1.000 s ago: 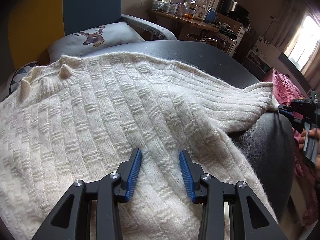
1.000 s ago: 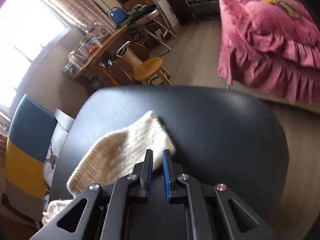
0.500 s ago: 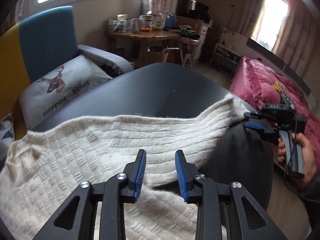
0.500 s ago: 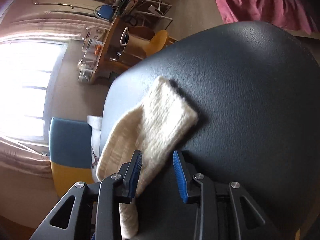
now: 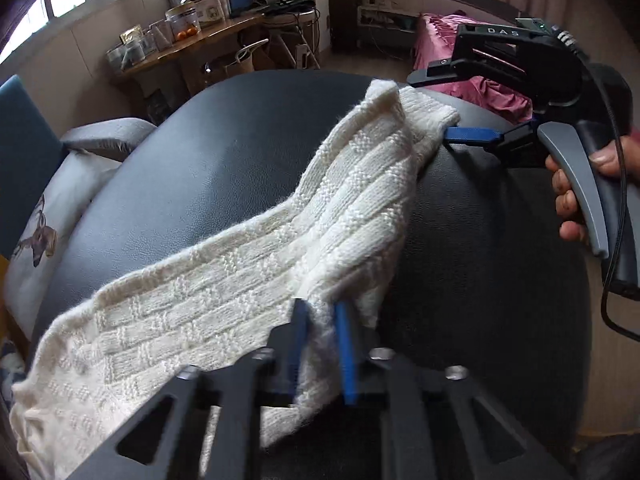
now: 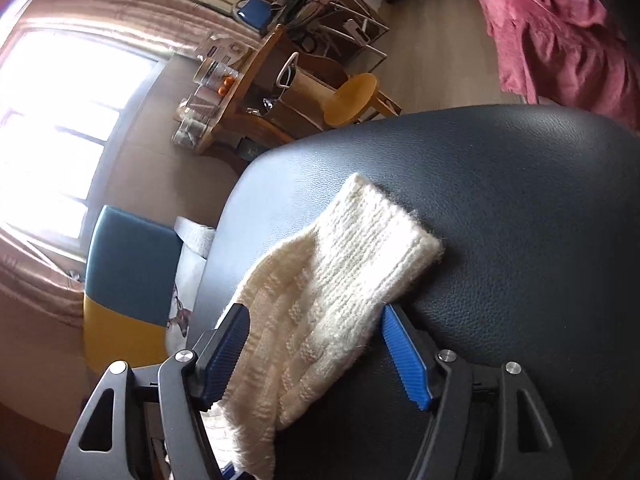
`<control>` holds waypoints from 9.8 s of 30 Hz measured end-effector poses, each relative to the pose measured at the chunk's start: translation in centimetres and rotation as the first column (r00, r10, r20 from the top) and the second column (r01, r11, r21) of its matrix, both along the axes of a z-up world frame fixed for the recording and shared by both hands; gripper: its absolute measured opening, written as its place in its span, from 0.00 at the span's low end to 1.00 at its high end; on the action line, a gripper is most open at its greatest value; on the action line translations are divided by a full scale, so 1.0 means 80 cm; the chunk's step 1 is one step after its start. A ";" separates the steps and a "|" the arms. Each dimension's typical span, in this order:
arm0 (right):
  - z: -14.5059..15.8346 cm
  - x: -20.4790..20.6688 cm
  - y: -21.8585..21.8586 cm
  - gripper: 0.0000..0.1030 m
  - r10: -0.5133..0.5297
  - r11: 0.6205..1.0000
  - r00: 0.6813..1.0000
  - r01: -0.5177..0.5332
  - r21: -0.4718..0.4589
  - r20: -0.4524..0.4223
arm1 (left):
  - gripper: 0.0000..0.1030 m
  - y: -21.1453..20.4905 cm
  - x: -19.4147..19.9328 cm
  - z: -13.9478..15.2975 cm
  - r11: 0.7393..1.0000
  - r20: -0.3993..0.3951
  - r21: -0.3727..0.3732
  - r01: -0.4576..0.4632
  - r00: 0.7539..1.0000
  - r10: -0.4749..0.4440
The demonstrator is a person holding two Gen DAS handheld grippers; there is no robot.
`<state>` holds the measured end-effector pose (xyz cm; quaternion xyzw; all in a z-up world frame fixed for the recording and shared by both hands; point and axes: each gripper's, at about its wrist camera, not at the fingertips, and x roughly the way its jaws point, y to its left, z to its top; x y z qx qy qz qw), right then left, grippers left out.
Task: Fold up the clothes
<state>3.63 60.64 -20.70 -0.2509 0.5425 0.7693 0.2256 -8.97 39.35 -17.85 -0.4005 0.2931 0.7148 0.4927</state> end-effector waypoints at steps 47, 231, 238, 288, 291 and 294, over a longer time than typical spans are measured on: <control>0.046 -0.094 -0.086 0.10 0.033 0.494 0.660 -0.664 0.562 0.751 | 0.13 -0.061 -0.058 0.004 0.958 0.416 0.125 -0.257 0.890 0.185; 0.020 -0.086 -0.118 0.09 0.482 0.749 0.826 -0.562 0.351 0.292 | 0.64 -0.131 -0.123 0.036 0.776 0.747 0.166 -0.608 0.592 0.304; 0.023 -0.080 -0.170 0.09 0.550 0.555 0.723 -0.691 0.464 0.418 | 0.71 -0.043 -0.149 -0.008 0.761 0.870 0.027 -0.649 0.390 0.302; -0.051 -0.155 -0.287 0.99 0.189 0.677 0.788 -0.536 -0.505 -0.585 | 0.09 -0.383 -0.182 0.285 0.341 0.676 0.550 -0.762 0.647 0.354; -0.052 -0.174 -0.301 0.99 0.197 0.712 0.814 -0.502 -0.491 -0.546 | 0.09 -0.448 -0.168 0.292 0.290 0.666 0.583 -0.759 0.650 0.366; -0.049 -0.182 -0.310 0.99 0.232 0.747 0.828 -0.488 -0.452 -0.511 | 0.09 -0.514 -0.159 0.277 0.241 0.664 0.579 -0.779 0.622 0.416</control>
